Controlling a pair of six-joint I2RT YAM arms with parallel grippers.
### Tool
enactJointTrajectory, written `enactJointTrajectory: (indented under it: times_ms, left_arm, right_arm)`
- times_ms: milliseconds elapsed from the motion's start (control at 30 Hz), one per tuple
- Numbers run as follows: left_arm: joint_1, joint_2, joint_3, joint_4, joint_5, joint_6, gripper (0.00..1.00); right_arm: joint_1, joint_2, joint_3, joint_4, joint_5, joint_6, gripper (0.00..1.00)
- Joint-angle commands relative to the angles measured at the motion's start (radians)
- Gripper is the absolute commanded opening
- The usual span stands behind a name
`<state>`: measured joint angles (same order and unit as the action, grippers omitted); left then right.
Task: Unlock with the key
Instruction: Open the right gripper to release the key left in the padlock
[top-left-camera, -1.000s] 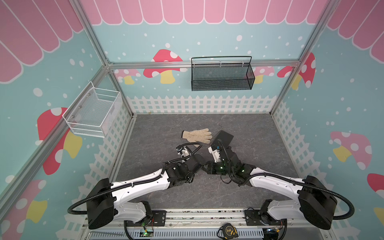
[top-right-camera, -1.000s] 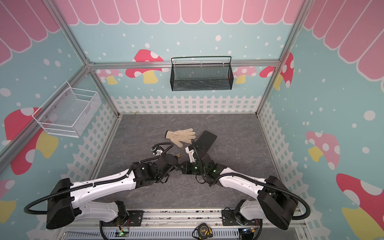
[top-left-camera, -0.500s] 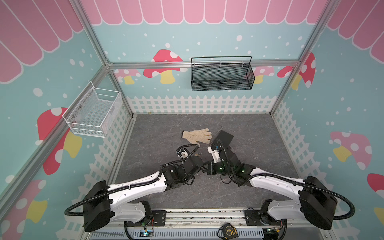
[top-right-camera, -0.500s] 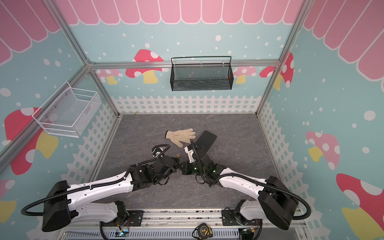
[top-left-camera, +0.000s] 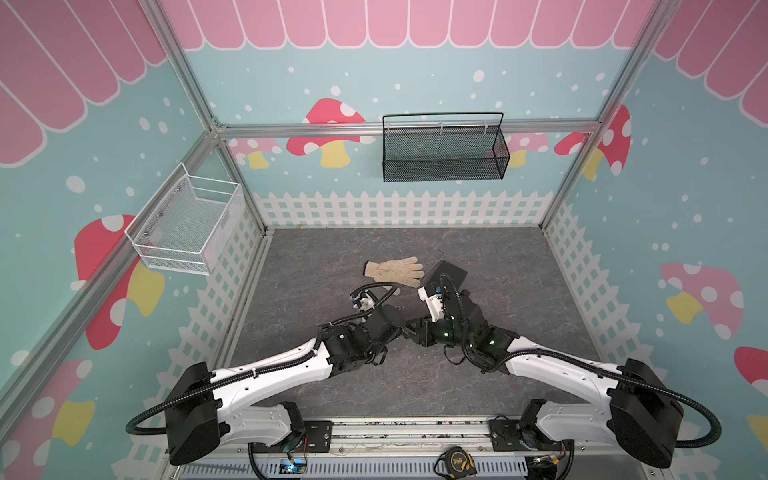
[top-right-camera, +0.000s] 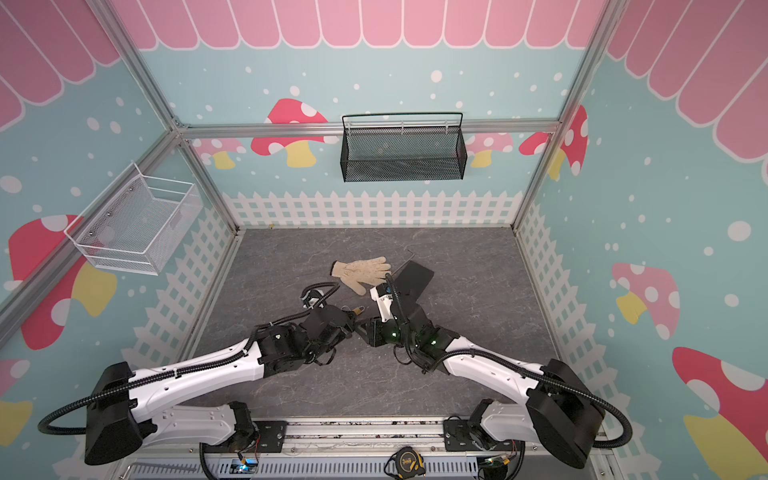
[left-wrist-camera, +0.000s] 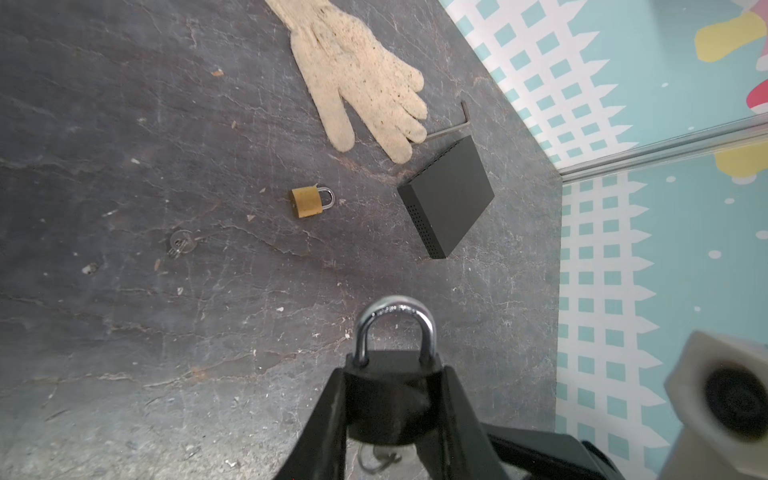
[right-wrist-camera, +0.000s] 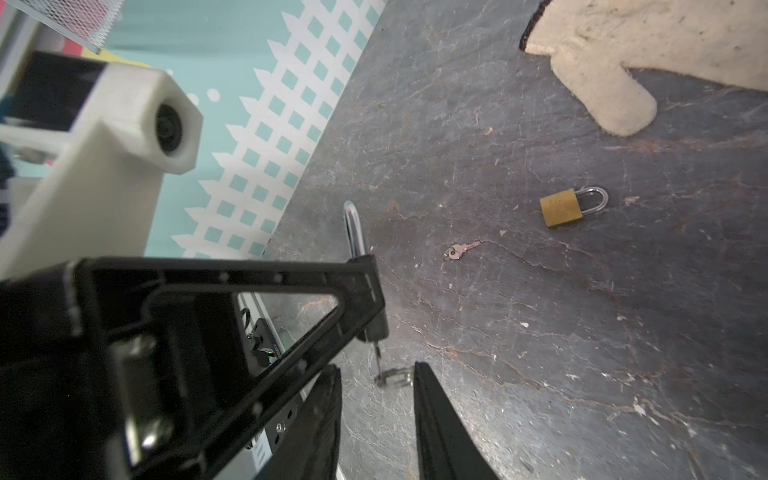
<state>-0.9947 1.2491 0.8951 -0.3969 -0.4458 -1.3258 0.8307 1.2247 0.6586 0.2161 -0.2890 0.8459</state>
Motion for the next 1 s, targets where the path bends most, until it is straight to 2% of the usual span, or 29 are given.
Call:
enactJointTrajectory:
  times_ms: [0, 167, 433, 800, 967]
  left_arm:
    - [0.010, -0.034, 0.034, -0.035, -0.033, 0.038, 0.00]
    - [0.013, -0.067, 0.023, -0.027, -0.022, 0.032, 0.00]
    - [0.014, -0.109, -0.001, -0.013, -0.025, 0.022, 0.00]
    - [0.014, -0.115, -0.003, 0.002, -0.019, 0.023, 0.00]
    - [0.014, -0.103, 0.006, 0.003, -0.013, 0.027, 0.00]
  right_arm:
    - [-0.006, -0.063, -0.054, 0.056, -0.047, -0.028, 0.34]
    - [-0.039, -0.042, -0.057, 0.109, -0.093, 0.040, 0.29]
    - [-0.033, 0.021, -0.056, 0.264, -0.162, 0.071, 0.21]
    - [-0.021, 0.051, -0.054, 0.272, -0.125, 0.068, 0.15]
    - [-0.021, 0.036, -0.070, 0.252, -0.096, 0.062, 0.18]
